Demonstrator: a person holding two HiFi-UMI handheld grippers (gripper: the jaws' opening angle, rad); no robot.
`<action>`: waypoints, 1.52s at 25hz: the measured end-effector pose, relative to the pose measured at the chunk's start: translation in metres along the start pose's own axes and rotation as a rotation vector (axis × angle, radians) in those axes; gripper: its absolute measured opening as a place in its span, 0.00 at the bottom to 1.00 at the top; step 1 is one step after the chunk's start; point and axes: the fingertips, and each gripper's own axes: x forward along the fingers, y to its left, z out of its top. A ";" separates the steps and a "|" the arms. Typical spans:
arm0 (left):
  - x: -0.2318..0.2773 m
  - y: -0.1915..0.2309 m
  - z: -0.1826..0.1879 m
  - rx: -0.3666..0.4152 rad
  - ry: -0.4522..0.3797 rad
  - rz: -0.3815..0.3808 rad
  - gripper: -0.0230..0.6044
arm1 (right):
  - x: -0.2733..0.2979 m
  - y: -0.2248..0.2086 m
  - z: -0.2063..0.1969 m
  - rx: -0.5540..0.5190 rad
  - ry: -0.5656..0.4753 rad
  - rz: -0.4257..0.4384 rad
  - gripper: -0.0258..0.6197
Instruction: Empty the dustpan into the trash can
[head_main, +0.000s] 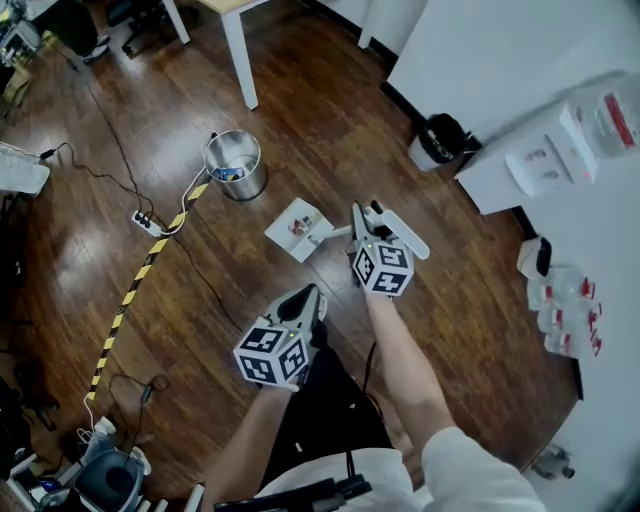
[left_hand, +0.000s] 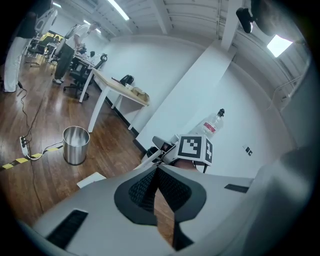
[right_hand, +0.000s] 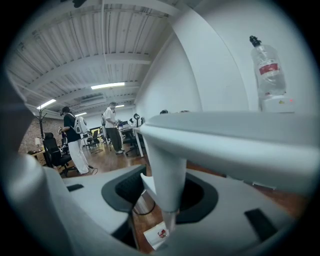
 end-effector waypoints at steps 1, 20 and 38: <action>0.001 0.003 0.004 0.000 0.001 0.006 0.02 | 0.004 -0.002 0.003 0.007 -0.002 -0.007 0.32; 0.012 0.062 0.072 -0.045 -0.003 0.098 0.02 | 0.038 0.001 0.121 -0.032 -0.048 0.069 0.33; 0.013 0.082 0.186 0.047 -0.082 0.159 0.02 | 0.082 0.005 0.324 -0.156 -0.044 0.329 0.32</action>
